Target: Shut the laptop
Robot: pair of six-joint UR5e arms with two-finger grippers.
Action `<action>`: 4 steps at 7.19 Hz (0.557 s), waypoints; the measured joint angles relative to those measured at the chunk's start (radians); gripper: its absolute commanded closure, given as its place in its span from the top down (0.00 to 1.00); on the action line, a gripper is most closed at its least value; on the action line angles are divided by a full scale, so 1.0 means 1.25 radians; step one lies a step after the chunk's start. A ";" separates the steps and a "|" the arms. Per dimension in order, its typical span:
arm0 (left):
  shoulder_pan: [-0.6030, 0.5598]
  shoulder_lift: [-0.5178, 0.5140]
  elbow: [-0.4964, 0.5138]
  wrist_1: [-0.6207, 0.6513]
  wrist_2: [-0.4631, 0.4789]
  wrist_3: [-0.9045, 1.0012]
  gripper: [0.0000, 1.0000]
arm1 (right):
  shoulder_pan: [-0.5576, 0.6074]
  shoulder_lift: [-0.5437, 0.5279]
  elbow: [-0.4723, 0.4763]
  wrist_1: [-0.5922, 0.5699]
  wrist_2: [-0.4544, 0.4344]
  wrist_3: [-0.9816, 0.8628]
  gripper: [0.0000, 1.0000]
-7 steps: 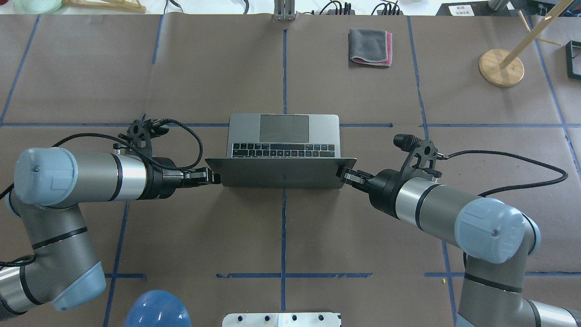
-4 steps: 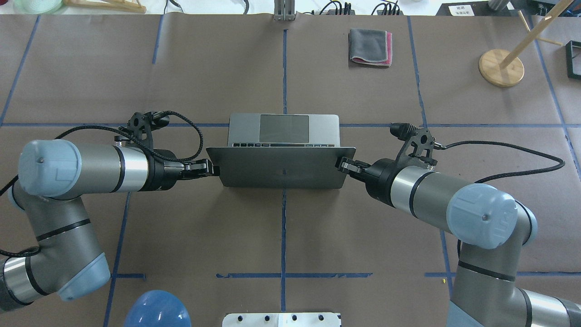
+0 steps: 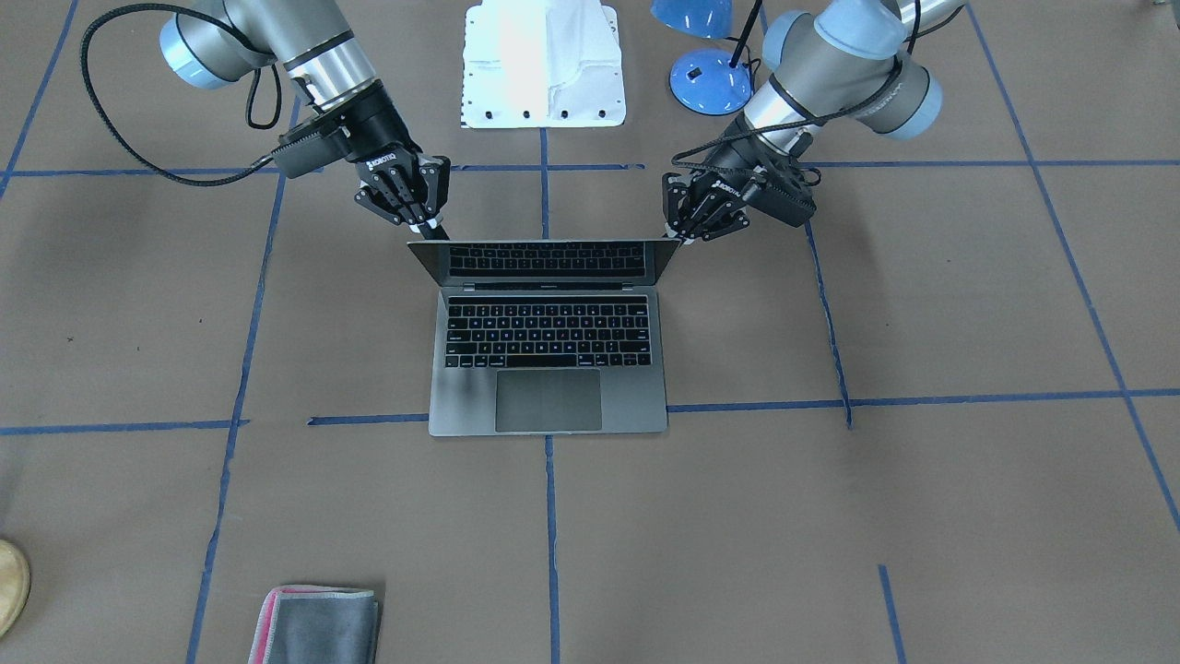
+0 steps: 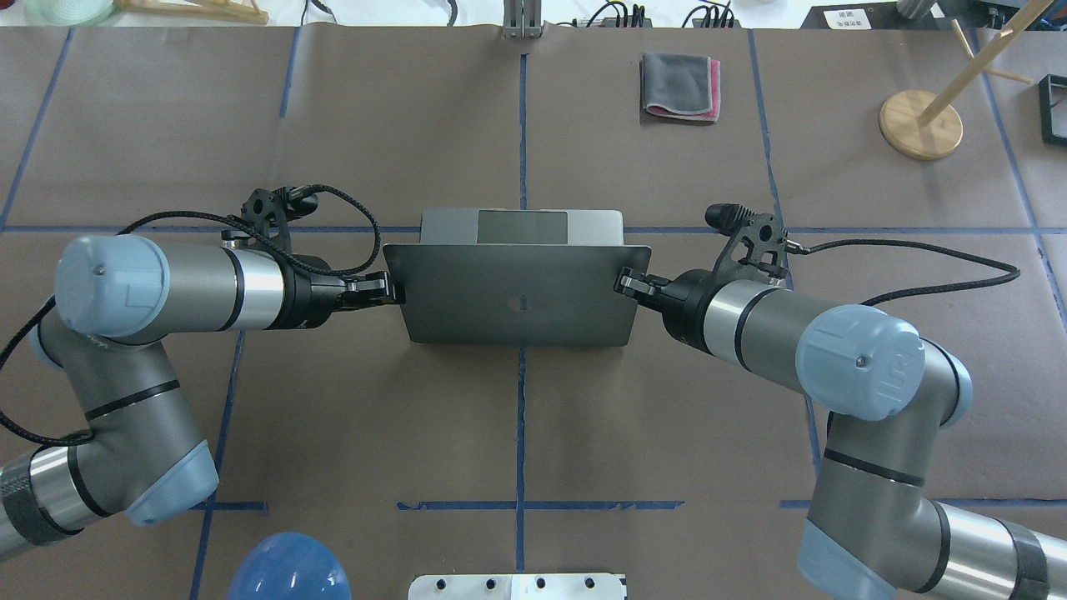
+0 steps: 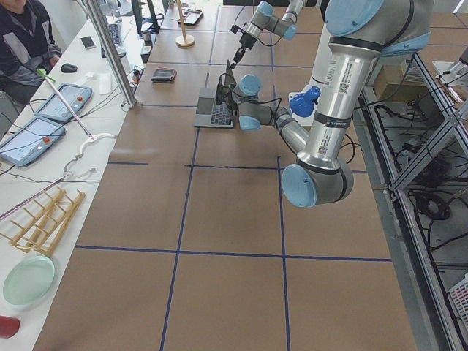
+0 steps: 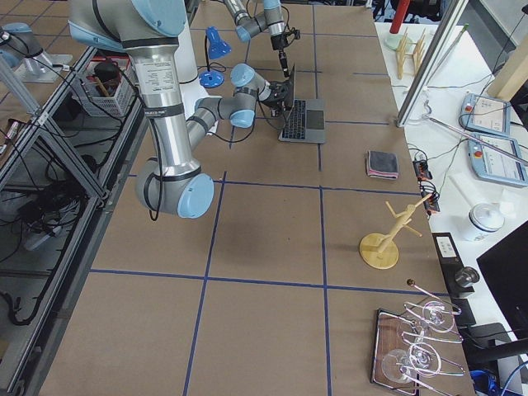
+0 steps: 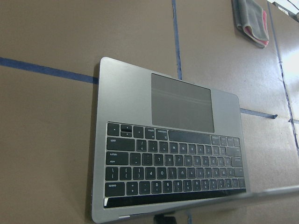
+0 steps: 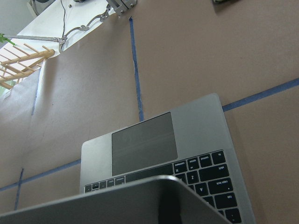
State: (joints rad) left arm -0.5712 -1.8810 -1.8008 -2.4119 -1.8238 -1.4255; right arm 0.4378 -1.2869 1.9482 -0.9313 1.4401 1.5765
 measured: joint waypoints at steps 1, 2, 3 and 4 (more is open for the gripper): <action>-0.002 -0.007 0.009 0.000 0.000 0.000 0.00 | 0.011 0.018 -0.027 0.000 0.008 0.000 0.01; -0.005 -0.013 0.019 0.000 0.000 -0.001 0.00 | 0.025 0.038 -0.058 0.000 0.025 -0.001 0.01; -0.008 -0.023 0.033 0.000 0.000 -0.001 0.00 | 0.039 0.050 -0.081 0.000 0.042 -0.002 0.01; -0.012 -0.039 0.055 0.000 0.001 0.000 0.00 | 0.049 0.058 -0.100 0.000 0.051 -0.003 0.01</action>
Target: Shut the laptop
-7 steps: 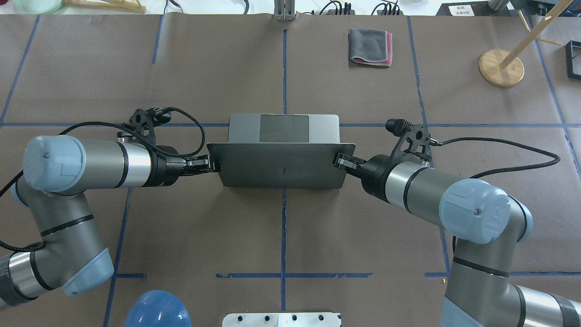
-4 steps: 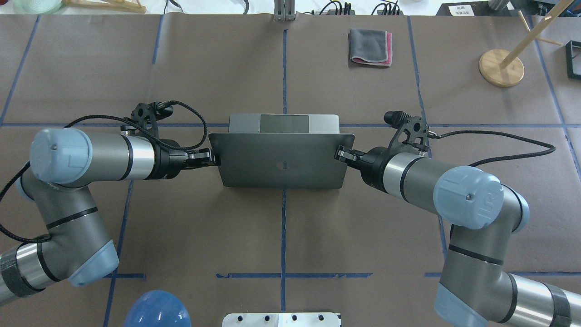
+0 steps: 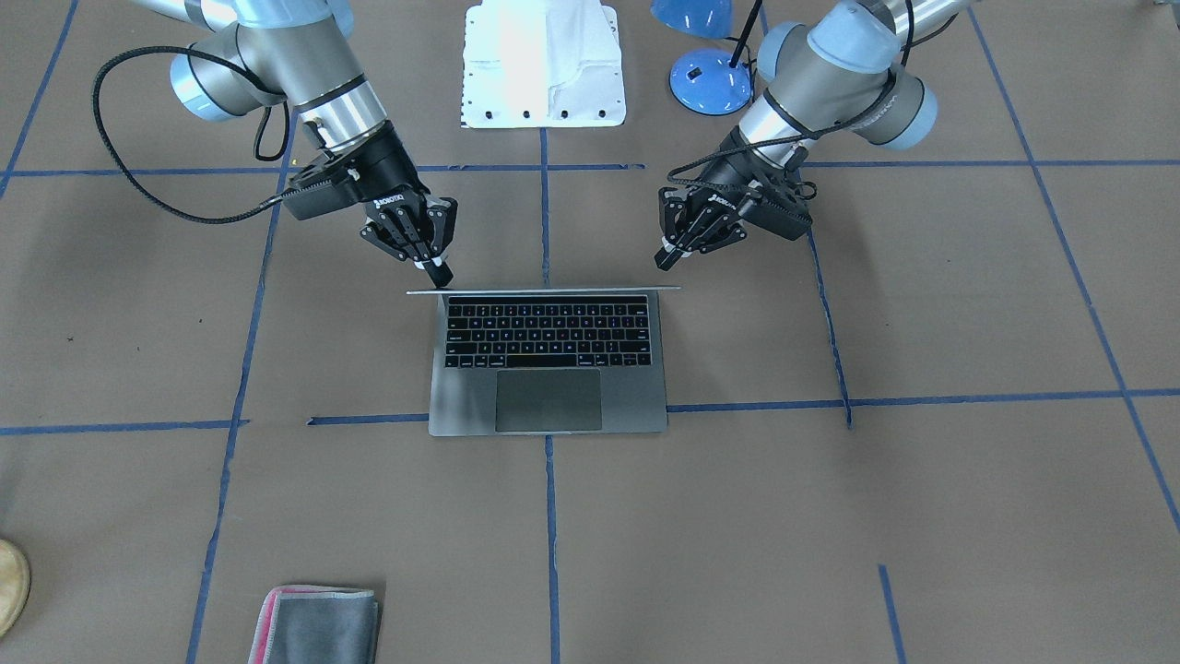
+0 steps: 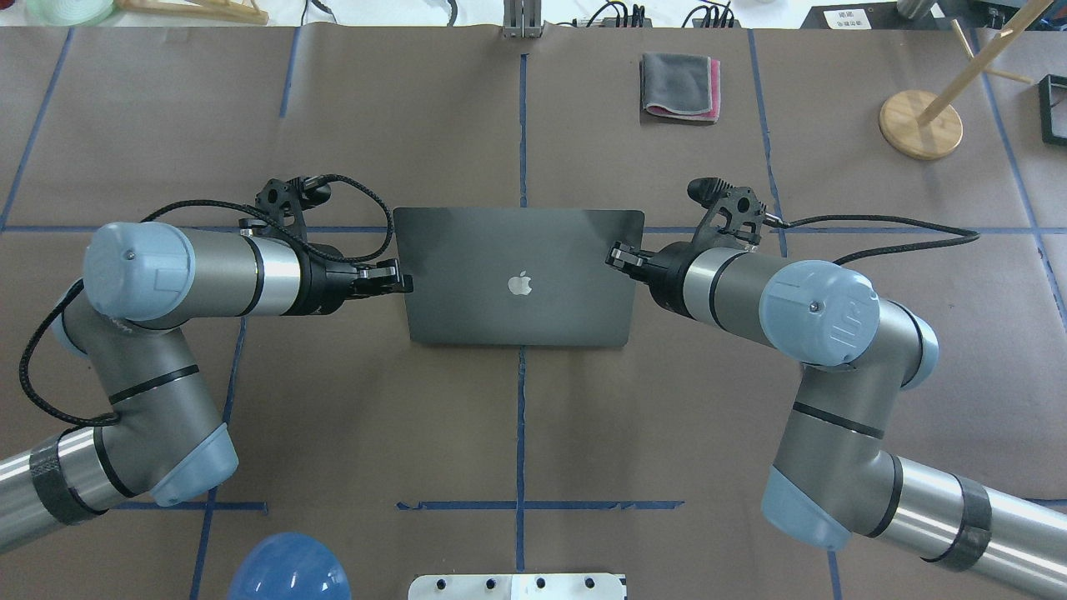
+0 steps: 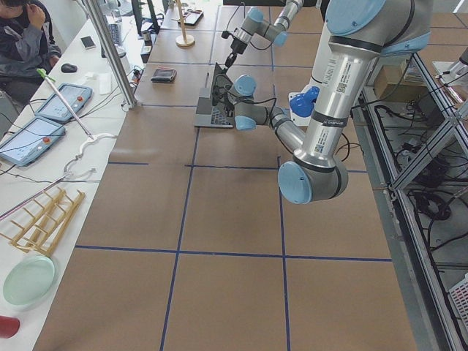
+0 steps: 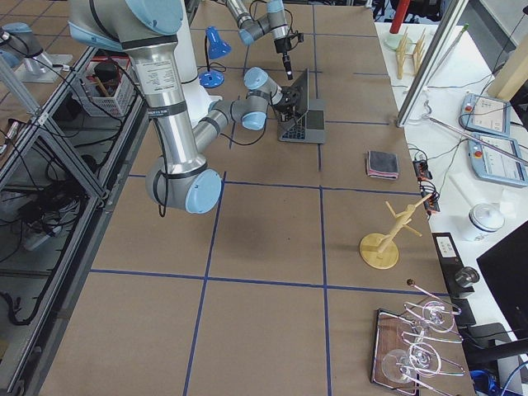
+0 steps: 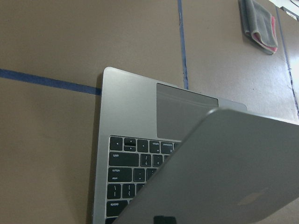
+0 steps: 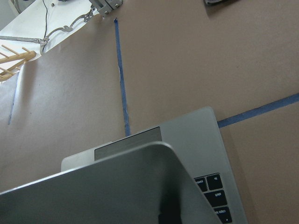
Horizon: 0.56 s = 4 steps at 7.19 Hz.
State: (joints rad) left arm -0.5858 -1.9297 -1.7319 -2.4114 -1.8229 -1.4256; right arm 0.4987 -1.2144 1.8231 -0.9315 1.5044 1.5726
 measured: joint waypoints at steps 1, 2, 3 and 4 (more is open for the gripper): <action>-0.004 -0.016 0.023 0.000 0.000 0.000 0.00 | 0.005 0.014 -0.024 0.000 0.004 -0.001 0.01; -0.006 -0.031 0.048 0.000 0.001 0.001 0.00 | 0.008 0.036 -0.057 0.000 0.004 -0.001 0.01; -0.008 -0.044 0.075 0.000 0.002 0.002 0.00 | 0.010 0.056 -0.089 0.000 0.004 -0.001 0.01; -0.008 -0.059 0.105 0.000 0.003 0.004 0.00 | 0.010 0.065 -0.115 0.000 0.004 -0.002 0.01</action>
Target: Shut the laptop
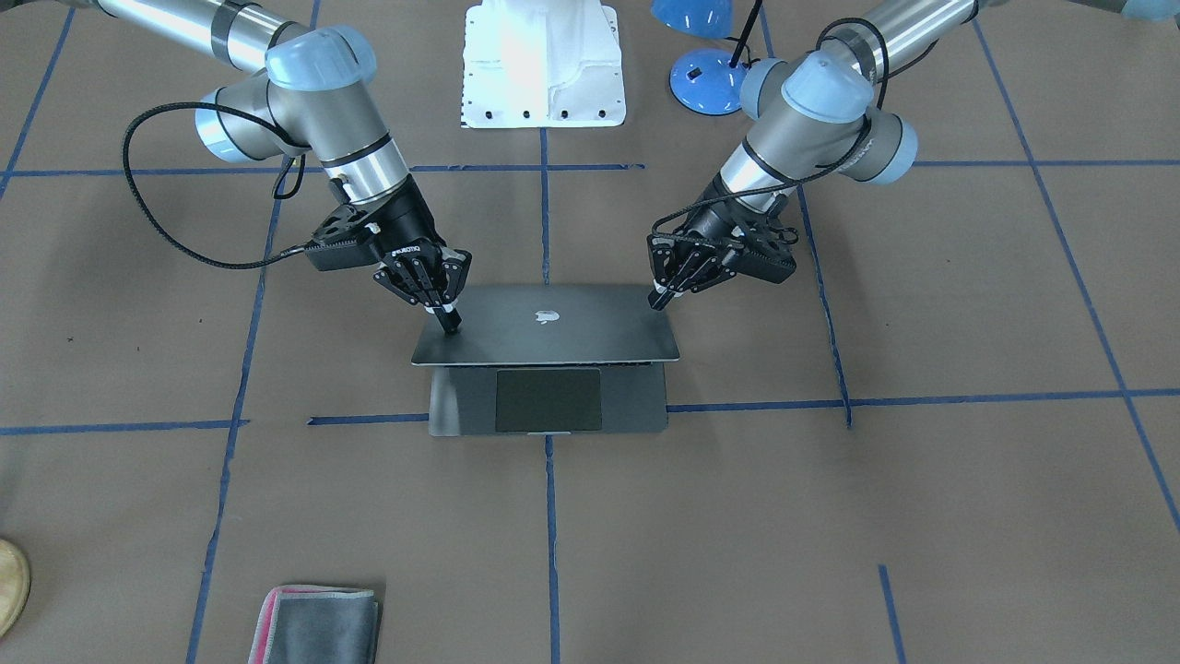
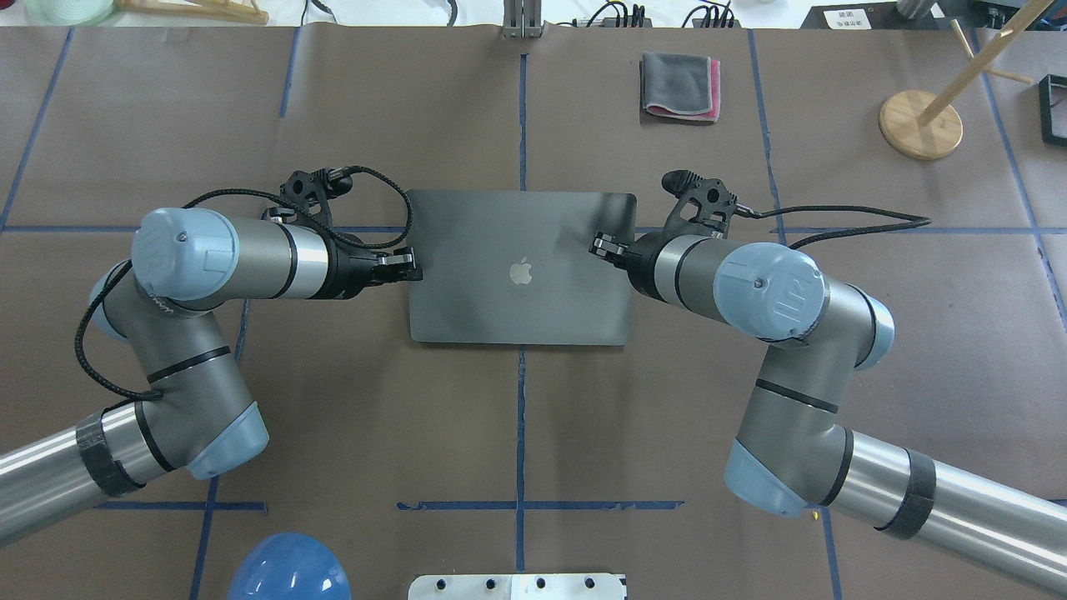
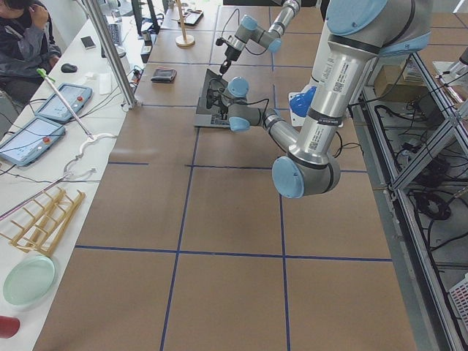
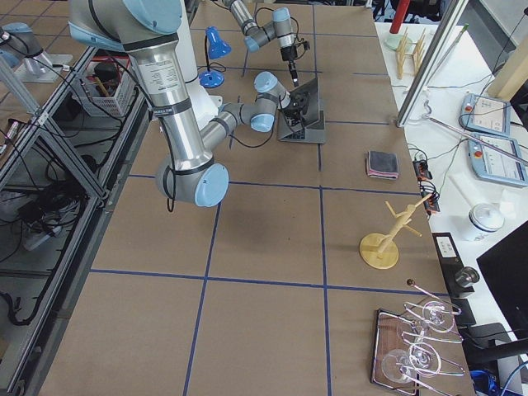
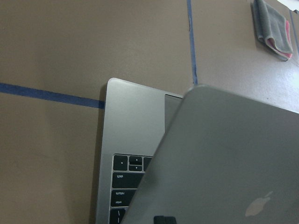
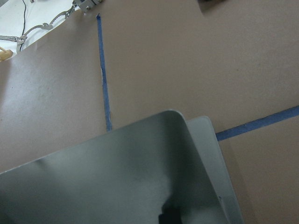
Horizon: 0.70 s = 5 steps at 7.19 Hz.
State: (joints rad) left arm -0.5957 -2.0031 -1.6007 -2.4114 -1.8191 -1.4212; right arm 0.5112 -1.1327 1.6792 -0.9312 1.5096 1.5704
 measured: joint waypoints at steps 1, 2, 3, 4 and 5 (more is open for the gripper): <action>0.000 -0.015 0.033 0.000 0.001 0.001 0.00 | 0.000 0.004 -0.022 0.000 0.000 0.000 0.01; 0.002 -0.028 0.063 -0.001 0.002 0.003 0.00 | -0.001 0.006 -0.044 -0.001 0.000 -0.001 0.02; 0.004 -0.037 0.085 -0.001 0.003 0.005 0.00 | -0.002 0.011 -0.067 -0.001 0.000 -0.001 0.03; 0.006 -0.040 0.095 0.000 0.003 0.006 0.00 | -0.003 0.018 -0.084 -0.002 0.000 -0.002 0.04; 0.007 -0.042 0.098 0.000 0.003 0.006 0.03 | -0.003 0.022 -0.093 -0.003 0.000 -0.002 0.11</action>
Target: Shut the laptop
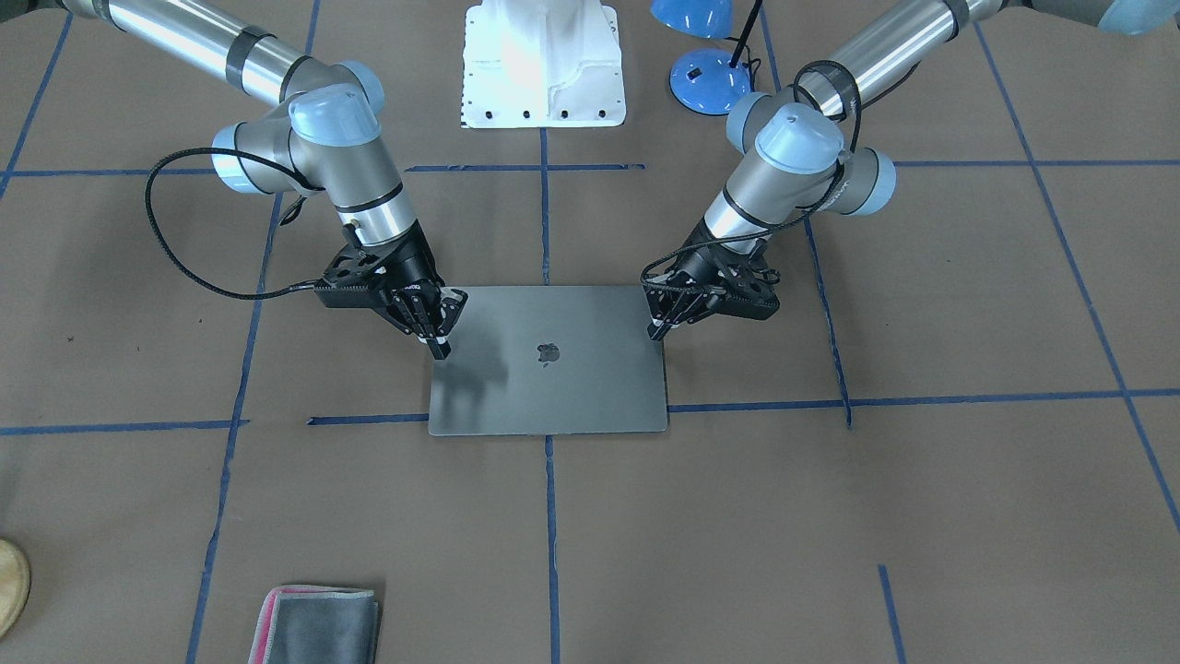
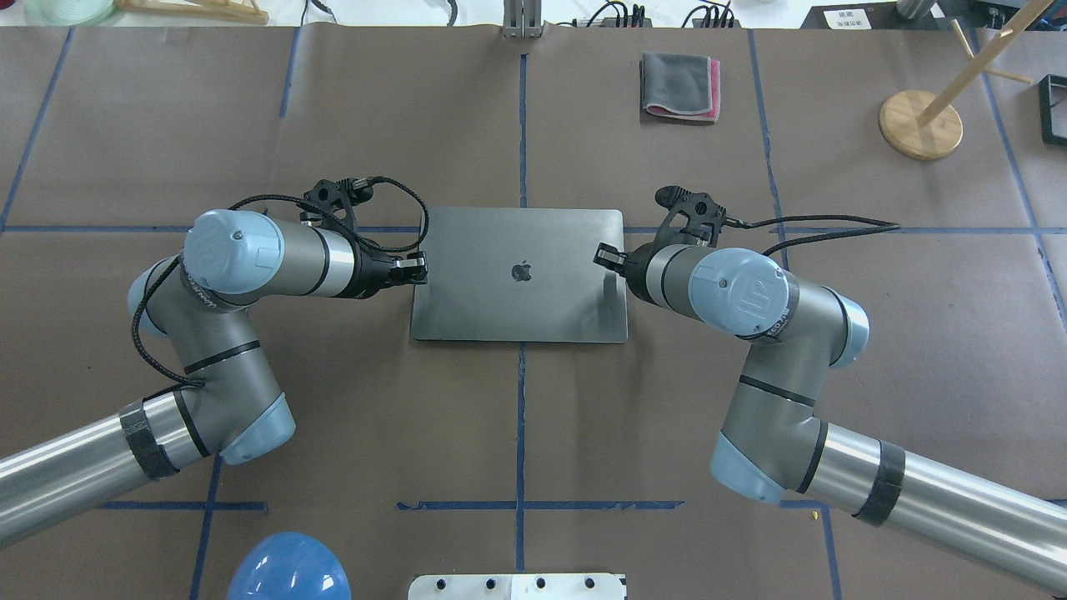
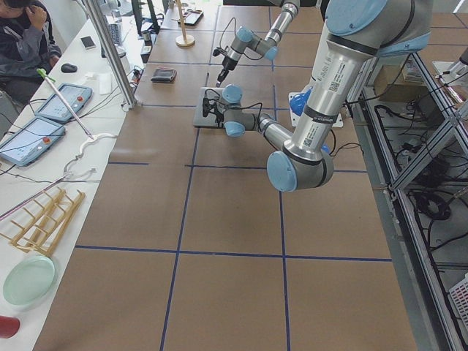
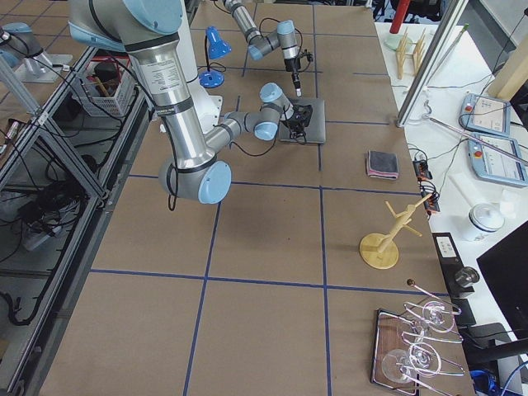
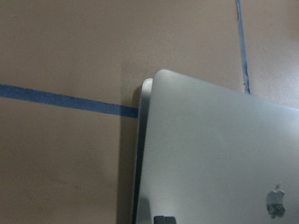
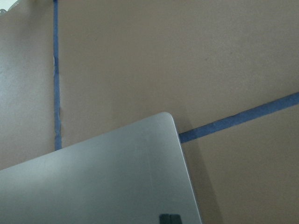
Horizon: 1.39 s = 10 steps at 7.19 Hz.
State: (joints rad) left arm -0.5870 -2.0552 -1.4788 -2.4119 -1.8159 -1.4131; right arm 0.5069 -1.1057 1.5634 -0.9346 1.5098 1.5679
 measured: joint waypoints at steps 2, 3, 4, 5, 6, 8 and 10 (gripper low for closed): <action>-0.002 -0.002 -0.003 0.000 -0.005 0.001 0.93 | 0.001 0.008 -0.002 0.000 0.015 0.000 0.99; -0.008 -0.002 -0.007 0.001 -0.014 0.001 1.00 | 0.010 0.009 0.001 -0.015 0.042 0.000 1.00; -0.021 0.000 -0.011 0.009 -0.036 0.002 1.00 | 0.028 0.010 0.011 -0.056 0.089 -0.003 1.00; -0.047 0.003 -0.019 0.038 -0.083 0.003 1.00 | 0.056 0.007 0.038 -0.113 0.156 -0.020 1.00; -0.088 0.010 -0.037 0.084 -0.148 0.005 1.00 | 0.079 -0.002 0.077 -0.169 0.206 -0.060 1.00; -0.166 0.073 -0.107 0.144 -0.248 0.089 1.00 | 0.124 -0.059 0.167 -0.258 0.275 -0.184 1.00; -0.267 0.177 -0.152 0.164 -0.344 0.250 1.00 | 0.223 -0.155 0.239 -0.314 0.389 -0.347 1.00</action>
State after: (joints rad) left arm -0.9205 -1.8343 -1.6687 -2.2074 -2.2454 -1.1004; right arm 0.7863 -1.2996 1.8619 -1.3274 1.9959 1.1342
